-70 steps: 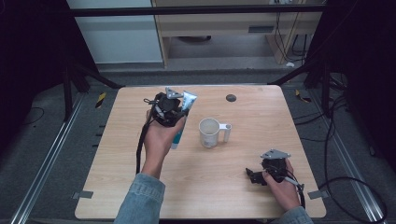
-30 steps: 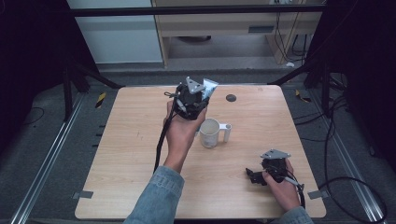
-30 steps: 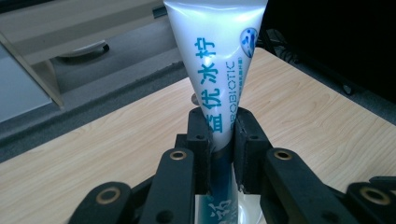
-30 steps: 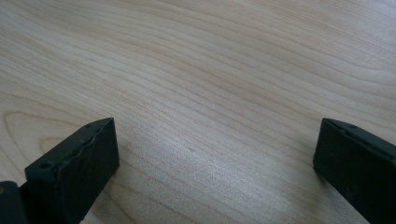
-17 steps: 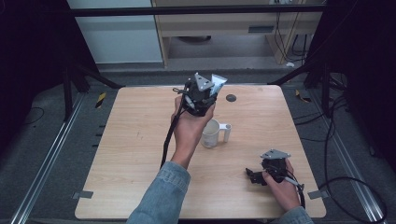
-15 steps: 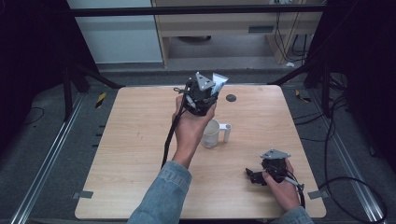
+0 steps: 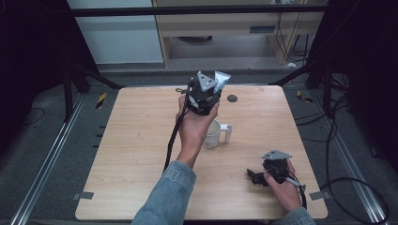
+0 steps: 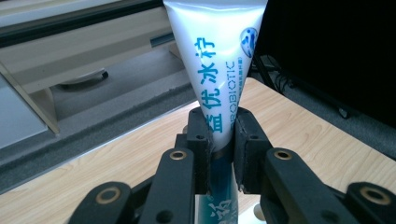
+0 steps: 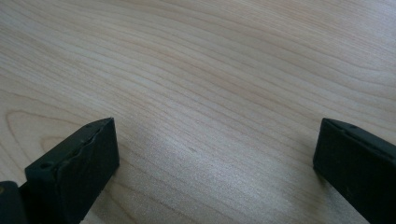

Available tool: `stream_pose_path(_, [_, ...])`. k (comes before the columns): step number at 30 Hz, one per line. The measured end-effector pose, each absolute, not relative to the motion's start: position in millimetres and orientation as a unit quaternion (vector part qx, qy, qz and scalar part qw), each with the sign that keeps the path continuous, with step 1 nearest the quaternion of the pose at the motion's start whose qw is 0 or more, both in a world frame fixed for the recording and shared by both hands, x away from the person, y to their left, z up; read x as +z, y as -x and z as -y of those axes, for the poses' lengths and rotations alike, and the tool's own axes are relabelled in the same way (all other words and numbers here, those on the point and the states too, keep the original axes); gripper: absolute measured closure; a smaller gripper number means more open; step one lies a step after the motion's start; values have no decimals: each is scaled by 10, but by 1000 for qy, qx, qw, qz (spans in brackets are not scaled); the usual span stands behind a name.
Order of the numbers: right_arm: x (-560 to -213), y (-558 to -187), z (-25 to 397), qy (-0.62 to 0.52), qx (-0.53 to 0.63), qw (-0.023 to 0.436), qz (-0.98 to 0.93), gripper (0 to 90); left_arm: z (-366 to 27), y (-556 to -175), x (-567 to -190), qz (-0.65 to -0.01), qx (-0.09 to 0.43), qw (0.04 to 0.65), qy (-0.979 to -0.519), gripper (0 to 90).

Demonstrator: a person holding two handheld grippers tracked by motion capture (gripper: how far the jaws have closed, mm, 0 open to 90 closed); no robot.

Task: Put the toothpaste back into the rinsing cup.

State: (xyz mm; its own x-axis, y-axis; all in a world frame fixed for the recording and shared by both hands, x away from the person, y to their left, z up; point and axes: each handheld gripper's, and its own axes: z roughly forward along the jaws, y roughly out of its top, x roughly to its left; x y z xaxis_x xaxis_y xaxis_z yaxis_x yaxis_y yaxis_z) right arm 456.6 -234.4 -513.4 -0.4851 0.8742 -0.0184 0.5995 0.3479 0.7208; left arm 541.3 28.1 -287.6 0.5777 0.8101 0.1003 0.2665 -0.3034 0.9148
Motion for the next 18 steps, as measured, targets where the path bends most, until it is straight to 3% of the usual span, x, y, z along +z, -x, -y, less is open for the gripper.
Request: stream_pose_path(18, [-5133,-4563,2335,-468,337,202,-792,4,-241,-5376,-2991,-350,310,499,-730,783])
